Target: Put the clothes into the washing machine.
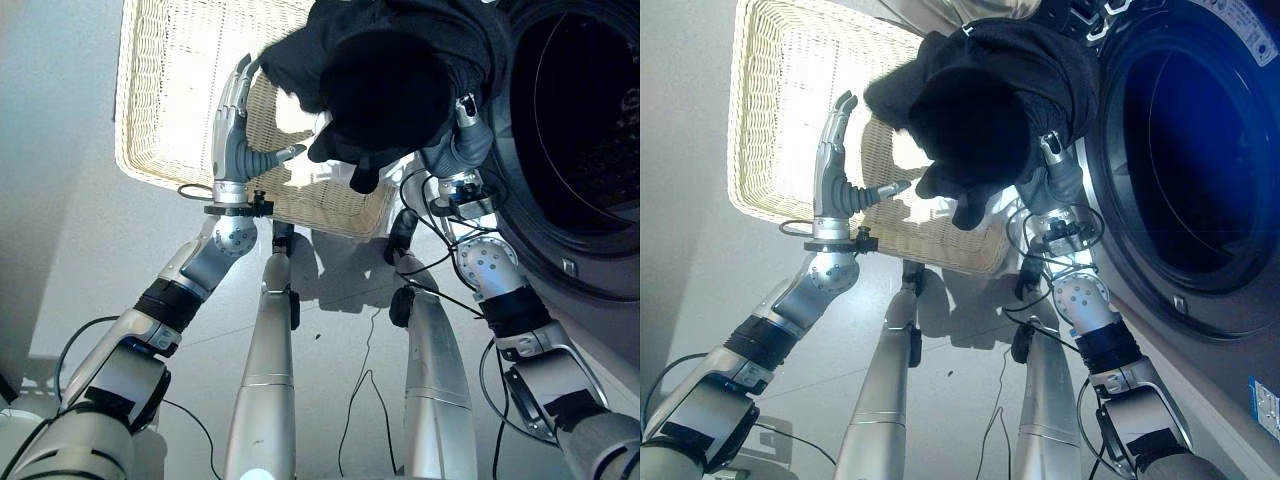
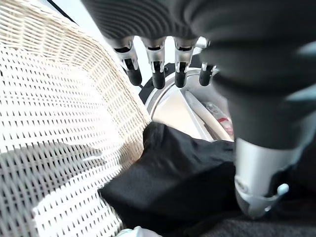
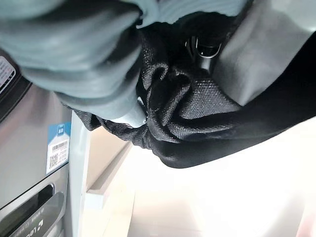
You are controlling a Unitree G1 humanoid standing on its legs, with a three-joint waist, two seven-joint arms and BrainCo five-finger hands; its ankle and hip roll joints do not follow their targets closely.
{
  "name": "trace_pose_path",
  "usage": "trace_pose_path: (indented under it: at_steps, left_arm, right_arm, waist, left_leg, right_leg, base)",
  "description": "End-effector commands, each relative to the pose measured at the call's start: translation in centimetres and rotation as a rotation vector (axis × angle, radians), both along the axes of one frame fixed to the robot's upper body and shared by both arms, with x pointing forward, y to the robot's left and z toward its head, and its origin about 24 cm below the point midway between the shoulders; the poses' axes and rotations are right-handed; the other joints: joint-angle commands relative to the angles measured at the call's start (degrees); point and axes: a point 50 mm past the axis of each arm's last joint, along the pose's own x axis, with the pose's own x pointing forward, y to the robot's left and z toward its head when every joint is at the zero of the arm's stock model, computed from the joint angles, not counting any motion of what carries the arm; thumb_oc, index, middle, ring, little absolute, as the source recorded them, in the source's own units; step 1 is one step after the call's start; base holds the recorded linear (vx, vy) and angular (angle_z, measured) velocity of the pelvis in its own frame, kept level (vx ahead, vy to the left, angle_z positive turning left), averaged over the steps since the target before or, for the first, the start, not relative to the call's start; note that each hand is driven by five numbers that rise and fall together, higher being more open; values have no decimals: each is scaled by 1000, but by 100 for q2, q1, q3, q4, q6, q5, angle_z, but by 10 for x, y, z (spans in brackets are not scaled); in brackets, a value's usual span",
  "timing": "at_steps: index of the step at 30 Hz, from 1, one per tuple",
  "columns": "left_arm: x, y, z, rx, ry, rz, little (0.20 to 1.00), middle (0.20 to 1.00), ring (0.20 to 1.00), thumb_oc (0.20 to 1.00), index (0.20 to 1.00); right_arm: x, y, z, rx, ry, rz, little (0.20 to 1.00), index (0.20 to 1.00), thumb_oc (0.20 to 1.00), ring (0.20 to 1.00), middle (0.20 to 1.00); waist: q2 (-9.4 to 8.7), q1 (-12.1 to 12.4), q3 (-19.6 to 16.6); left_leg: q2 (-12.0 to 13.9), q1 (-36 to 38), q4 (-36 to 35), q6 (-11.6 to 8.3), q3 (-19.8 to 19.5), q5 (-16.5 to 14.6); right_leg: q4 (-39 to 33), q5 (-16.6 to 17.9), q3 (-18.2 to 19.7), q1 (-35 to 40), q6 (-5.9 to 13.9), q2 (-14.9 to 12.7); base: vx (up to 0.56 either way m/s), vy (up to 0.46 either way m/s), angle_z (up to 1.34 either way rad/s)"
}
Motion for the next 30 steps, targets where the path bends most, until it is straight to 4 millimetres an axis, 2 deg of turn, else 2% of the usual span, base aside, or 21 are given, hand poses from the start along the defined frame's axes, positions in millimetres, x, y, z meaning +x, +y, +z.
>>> trace_pose_path:
  at_steps: [1,10,14,17,18,20,21,22,24,25,27,28,30]
  left_arm:
    - [-7,-4,25,-132,-120,-35,1000,1000,1000,1000,1000]
    - [-4,3,21,-212,-106,-13,1000,1000,1000,1000,1000]
    - [0,8,17,-235,-104,26,1000,1000,1000,1000,1000]
    - [4,14,10,-268,-70,45,1000,1000,1000,1000,1000]
    - [6,16,7,-281,-61,54,1000,1000,1000,1000,1000]
    - [9,23,2,-309,-47,91,1000,1000,1000,1000,1000]
    - [10,24,1,-313,-46,95,1000,1000,1000,1000,1000]
    - [12,30,-2,-325,-38,125,1000,1000,1000,1000,1000]
    - [13,33,-4,-332,-32,142,1000,1000,1000,1000,1000]
    - [16,37,-7,-341,-25,177,1000,1000,1000,1000,1000]
    - [16,38,-8,-341,-23,187,1000,1000,1000,1000,1000]
    - [19,43,-12,-341,-14,227,1000,1000,1000,1000,1000]
    - [23,45,-15,-336,19,252,1000,1000,1000,1000,1000]
  right_arm:
    - [-36,4,40,31,-280,51,200,200,200,200,200]
    - [-36,3,41,26,-293,45,200,200,200,200,200]
    - [-25,-6,34,56,-201,7,200,200,200,200,200]
    - [-11,-21,22,81,-113,-68,200,200,200,200,200]
    - [-7,-28,18,93,-80,-100,200,200,200,200,200]
    - [6,-54,6,146,17,-218,200,200,200,200,200]
    - [7,-57,4,153,30,-231,200,200,200,200,200]
    - [13,-76,-5,206,104,-310,200,200,200,200,200]
    - [15,-88,-11,242,154,-356,200,200,200,200,200]
    - [20,-110,-22,319,244,-443,200,200,200,200,200]
    - [21,-116,-25,342,272,-464,200,200,200,200,200]
    - [23,-137,-40,406,373,-551,200,200,200,200,200]
    - [24,-152,-49,449,440,-611,200,200,200,200,200]
  waist:
    - [377,-165,-75]
    - [356,-192,-75]
    - [356,-224,-75]
    - [363,-245,-75]
    - [361,-256,-75]
    - [352,-297,-75]
    - [351,-302,-75]
    - [339,-338,-75]
    - [330,-358,-75]
    - [309,-406,-75]
    - [299,-414,-75]
    - [282,-468,-75]
    - [265,-495,-75]
  left_leg:
    - [-795,-7,-121,630,99,243]
    - [-800,-33,-55,617,105,216]
    - [-778,-23,-60,597,131,222]
    - [-757,-30,-67,589,154,231]
    - [-749,-38,-64,583,162,234]
    - [-717,-51,-73,570,194,238]
    - [-713,-52,-72,568,199,236]
    - [-697,-53,-67,554,215,227]
    - [-685,-49,-72,550,231,222]
    - [-657,-65,-68,544,263,210]
    - [-648,-69,-66,540,275,203]
    - [-614,-71,-73,532,310,180]
    - [-589,-79,-78,521,339,166]
  right_leg:
    - [-404,449,-641,350,555,463]
    - [-364,458,-624,311,569,470]
    - [-376,460,-597,320,568,487]
    - [-349,459,-584,303,573,493]
    - [-344,462,-576,293,575,498]
    - [-344,471,-552,273,576,511]
    - [-343,471,-548,270,577,514]
    - [-338,472,-525,263,580,531]
    - [-337,473,-510,263,582,544]
    - [-328,479,-475,234,583,574]
    - [-328,479,-461,227,584,582]
    - [-336,489,-422,205,582,607]
    - [-355,488,-392,204,580,625]
  base:
    - [0,0,0]
    - [0,0,0]
    - [0,0,0]
    - [0,0,0]
    - [0,0,0]
    - [0,0,0]
    - [0,0,0]
    - [0,0,0]
    - [0,0,0]
    - [0,0,0]
    - [-2,15,-3]
    - [-6,33,-7]
    - [-6,25,-6]
